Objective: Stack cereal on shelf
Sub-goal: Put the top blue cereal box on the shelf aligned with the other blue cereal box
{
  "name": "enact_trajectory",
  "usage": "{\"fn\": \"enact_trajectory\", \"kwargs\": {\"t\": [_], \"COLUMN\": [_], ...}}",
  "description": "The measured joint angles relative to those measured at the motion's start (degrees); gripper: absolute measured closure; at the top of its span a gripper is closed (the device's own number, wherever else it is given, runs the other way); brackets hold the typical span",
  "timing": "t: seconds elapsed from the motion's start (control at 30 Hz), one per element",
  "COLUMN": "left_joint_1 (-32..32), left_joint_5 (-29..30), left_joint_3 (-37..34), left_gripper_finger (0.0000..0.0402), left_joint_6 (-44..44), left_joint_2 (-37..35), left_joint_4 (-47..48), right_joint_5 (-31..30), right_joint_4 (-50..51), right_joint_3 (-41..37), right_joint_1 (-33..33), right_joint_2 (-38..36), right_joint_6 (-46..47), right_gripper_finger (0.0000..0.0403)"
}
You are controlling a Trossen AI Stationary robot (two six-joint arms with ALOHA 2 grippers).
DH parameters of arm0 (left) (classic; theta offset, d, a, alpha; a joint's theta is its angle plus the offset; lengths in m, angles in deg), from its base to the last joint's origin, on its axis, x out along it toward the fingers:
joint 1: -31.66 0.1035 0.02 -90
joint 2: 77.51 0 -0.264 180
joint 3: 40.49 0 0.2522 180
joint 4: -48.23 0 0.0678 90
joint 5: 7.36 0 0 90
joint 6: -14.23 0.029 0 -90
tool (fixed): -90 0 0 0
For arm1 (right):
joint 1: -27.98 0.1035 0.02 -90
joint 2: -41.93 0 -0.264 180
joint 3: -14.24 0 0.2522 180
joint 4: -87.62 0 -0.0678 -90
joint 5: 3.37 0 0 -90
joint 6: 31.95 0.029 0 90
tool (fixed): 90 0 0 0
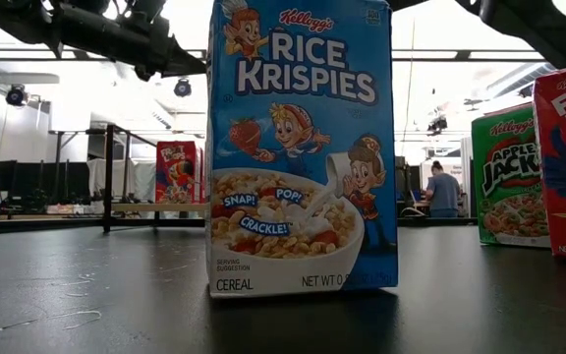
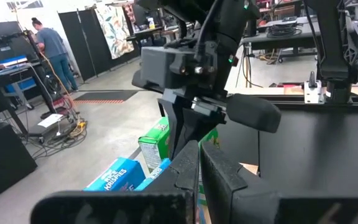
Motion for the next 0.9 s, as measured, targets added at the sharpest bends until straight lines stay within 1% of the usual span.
{"fn": "enact_trajectory", "kwargs": {"t": [0.23, 0.47, 0.9], "left_joint_1": [0.0, 0.0, 0.0], "left_joint_5": [0.0, -0.02, -0.02], "left_joint_3": [0.0, 0.0, 0.0], "left_gripper_finger": [0.0402, 0.0402, 0.0402], "left_joint_6": [0.0, 0.0, 0.0], "left_joint_2": [0.0, 0.0, -0.02], "left_joint_4": [0.0, 0.0, 0.0], "right_joint_5": [-0.09, 0.04, 0.28], "right_joint_4": [-1.71, -1.75, -2.87], "right_joint_3": [-0.27, -0.31, -0.38], "right_joint_1": [-0.14, 0.0, 2.33], "right_joint_2": [0.0, -0.01, 0.46], "right_joint_6": [-3.65, -2.05, 1.17], "right_gripper_finger": [0.0394, 0.0394, 0.0394]}}
